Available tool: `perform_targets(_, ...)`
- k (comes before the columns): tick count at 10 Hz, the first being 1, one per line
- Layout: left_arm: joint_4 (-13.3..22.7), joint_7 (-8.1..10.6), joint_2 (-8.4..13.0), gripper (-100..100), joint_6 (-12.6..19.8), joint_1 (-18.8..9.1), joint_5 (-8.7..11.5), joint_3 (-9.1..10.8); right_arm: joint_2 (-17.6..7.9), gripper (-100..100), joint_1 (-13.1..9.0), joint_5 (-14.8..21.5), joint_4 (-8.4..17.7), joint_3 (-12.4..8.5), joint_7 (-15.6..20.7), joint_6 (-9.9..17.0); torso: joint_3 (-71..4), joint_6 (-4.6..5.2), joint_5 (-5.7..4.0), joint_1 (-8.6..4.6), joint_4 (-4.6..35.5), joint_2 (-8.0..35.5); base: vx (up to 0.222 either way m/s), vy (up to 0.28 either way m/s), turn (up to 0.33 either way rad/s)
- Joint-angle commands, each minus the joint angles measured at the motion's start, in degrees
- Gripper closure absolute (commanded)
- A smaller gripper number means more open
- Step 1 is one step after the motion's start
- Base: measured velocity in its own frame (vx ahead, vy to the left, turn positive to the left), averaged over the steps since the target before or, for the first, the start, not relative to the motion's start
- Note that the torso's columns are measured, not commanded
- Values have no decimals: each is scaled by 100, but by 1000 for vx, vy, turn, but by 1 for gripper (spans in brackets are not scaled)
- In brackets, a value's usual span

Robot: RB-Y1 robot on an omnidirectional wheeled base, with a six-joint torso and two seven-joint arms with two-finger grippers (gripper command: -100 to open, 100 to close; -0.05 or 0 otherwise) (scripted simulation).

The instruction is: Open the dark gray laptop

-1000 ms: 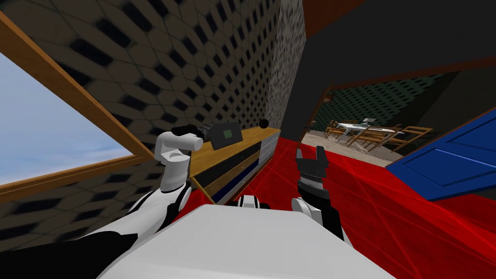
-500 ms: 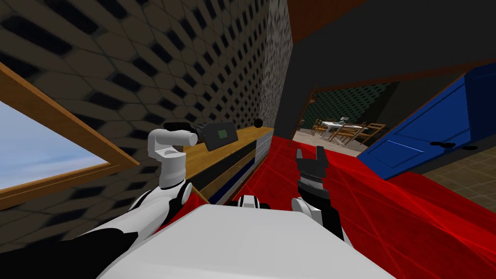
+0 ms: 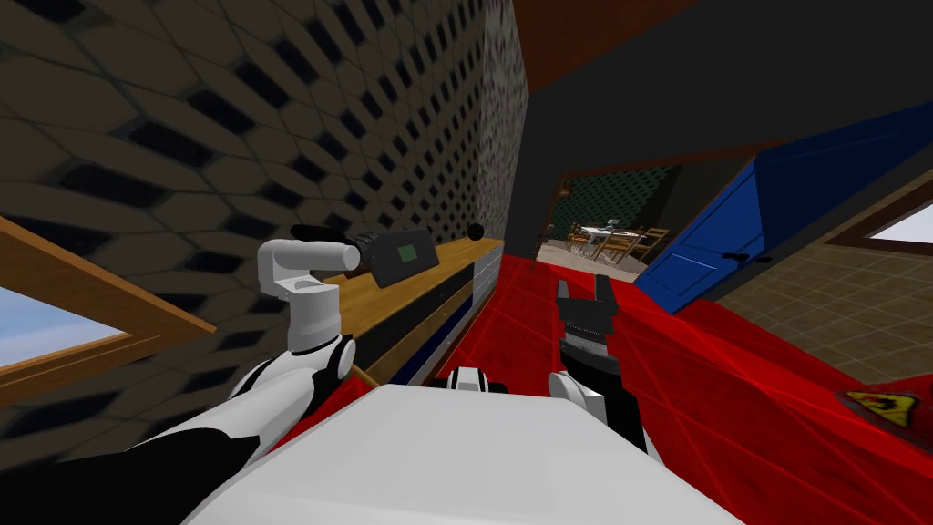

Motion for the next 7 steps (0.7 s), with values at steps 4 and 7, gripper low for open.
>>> perform_targets(4,22,-144,681,-100,79,13,279,-191,0,0,0,0,0,0,0,0,9,-4,0,-1,5,13,-30,54,-21)
perform_targets(7,18,-196,993,-100,58,41,425,-340,0,0,0,0,0,0,0,0,8,2,-4,-15,3,11,-42,55,5)
